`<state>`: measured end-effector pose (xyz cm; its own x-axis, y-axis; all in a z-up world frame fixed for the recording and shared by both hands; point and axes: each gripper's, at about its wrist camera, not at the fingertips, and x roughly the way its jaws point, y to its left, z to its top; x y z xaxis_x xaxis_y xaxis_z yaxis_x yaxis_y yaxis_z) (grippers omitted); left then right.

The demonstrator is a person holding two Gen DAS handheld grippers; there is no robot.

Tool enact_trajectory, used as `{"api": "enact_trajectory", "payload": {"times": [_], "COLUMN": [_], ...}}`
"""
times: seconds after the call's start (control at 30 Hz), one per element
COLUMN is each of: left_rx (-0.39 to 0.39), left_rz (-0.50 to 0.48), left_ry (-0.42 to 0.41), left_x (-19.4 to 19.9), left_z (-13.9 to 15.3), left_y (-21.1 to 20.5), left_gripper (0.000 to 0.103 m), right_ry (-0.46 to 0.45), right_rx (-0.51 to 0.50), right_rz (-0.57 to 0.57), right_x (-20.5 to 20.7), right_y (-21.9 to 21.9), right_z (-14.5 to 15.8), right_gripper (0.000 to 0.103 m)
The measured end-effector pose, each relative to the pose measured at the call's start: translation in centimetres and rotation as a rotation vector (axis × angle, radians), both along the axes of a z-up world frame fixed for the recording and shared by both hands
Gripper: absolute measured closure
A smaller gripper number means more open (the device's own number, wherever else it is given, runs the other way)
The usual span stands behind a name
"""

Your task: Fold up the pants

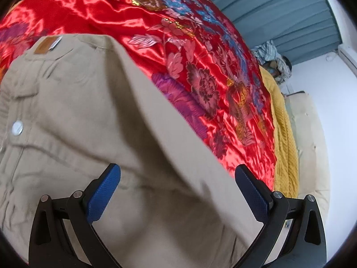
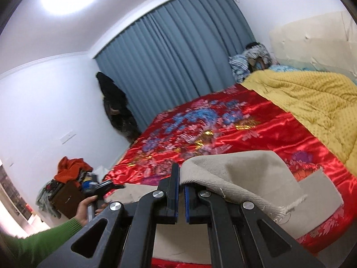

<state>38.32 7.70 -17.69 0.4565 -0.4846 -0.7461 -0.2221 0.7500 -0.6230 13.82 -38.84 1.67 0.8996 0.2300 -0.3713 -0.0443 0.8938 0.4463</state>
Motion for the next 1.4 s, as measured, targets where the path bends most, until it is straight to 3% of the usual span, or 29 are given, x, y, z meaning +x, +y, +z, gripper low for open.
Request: {"api": "enact_trajectory", "payload": {"times": [0.13,0.2,0.23,0.27,0.3,0.43,0.53,0.63,0.7,0.77,0.83,0.93,1.0,1.07,1.13,1.17,1.23,1.33,1.4], "left_rx": [-0.017,-0.022,-0.035,-0.052,-0.051,0.041,0.013,0.055,0.087,0.071,0.077,0.165,0.211,0.206,0.221,0.216,0.184,0.188,0.207], "left_rz": [-0.010,-0.017,-0.024,-0.011,0.000,-0.019,0.004,0.007,0.003,0.033,0.067,0.097,0.094,0.085,0.017,-0.008,0.000,0.000,-0.033], "left_ry": [-0.003,-0.001,0.018,0.013,-0.020,-0.097,-0.102,-0.059,-0.031,-0.076,-0.168,-0.378,-0.399,-0.315,-0.166,-0.077,0.003,0.015,-0.009], "left_x": [1.0,0.9,0.6,-0.1,-1.3,-6.7,-12.4,-14.5,-13.4,-11.4,-10.4,-12.1,-14.1,-16.0,-17.3,-17.8,-18.4,-17.8,-16.7], "left_z": [-0.1,0.0,-0.2,-0.1,0.4,2.2,2.4,1.7,1.9,4.0,7.0,12.4,11.5,7.7,2.0,-1.5,-4.5,-4.4,-2.8], "left_y": [0.2,0.2,0.3,0.6,0.8,0.8,1.8,2.3,2.4,2.1,1.6,0.4,0.2,-0.3,-1.3,-1.9,-2.5,-2.5,-2.8], "left_gripper": [0.005,0.061,0.098,0.100,0.100,0.101,0.100,0.100,0.100,0.100,0.100,0.098,0.097,0.097,0.096,0.096,0.096,0.096,0.096], "right_ry": [-0.059,-0.088,-0.099,-0.097,-0.079,0.149,0.326,0.365,0.384,0.405,0.370,0.189,0.053,0.019,0.103,0.218,0.404,0.673,0.757], "right_rx": [0.001,0.020,0.031,0.026,0.006,-0.091,-0.141,-0.081,-0.037,-0.041,-0.084,-0.111,-0.131,-0.158,-0.157,-0.138,-0.116,-0.109,-0.063], "right_rz": [0.064,0.105,0.132,0.138,0.134,0.027,-0.011,0.041,0.065,0.077,0.069,0.076,0.098,0.111,0.088,0.060,0.008,-0.038,-0.055], "right_x": [-2.9,-4.0,-4.6,-4.9,-4.9,-1.4,3.2,7.3,9.9,14.0,17.5,17.7,15.4,12.1,10.2,9.3,8.1,6.5,5.9], "right_y": [-0.4,-0.8,-1.3,-1.6,-2.0,-5.5,-7.4,-7.5,-7.6,-7.5,-7.6,-7.4,-7.9,-9.3,-11.0,-12.6,-14.6,-16.5,-17.1], "right_z": [1.9,2.4,2.6,2.5,2.3,-1.5,-5.9,-8.3,-9.1,-8.9,-6.7,-0.8,2.4,2.2,-1.0,-4.9,-11.0,-19.8,-22.9], "right_gripper": [0.099,0.099,0.099,0.100,0.100,0.100,0.099,0.099,0.099,0.099,0.099,0.099,0.099,0.099,0.099,0.099,0.099,0.099,0.099]}}
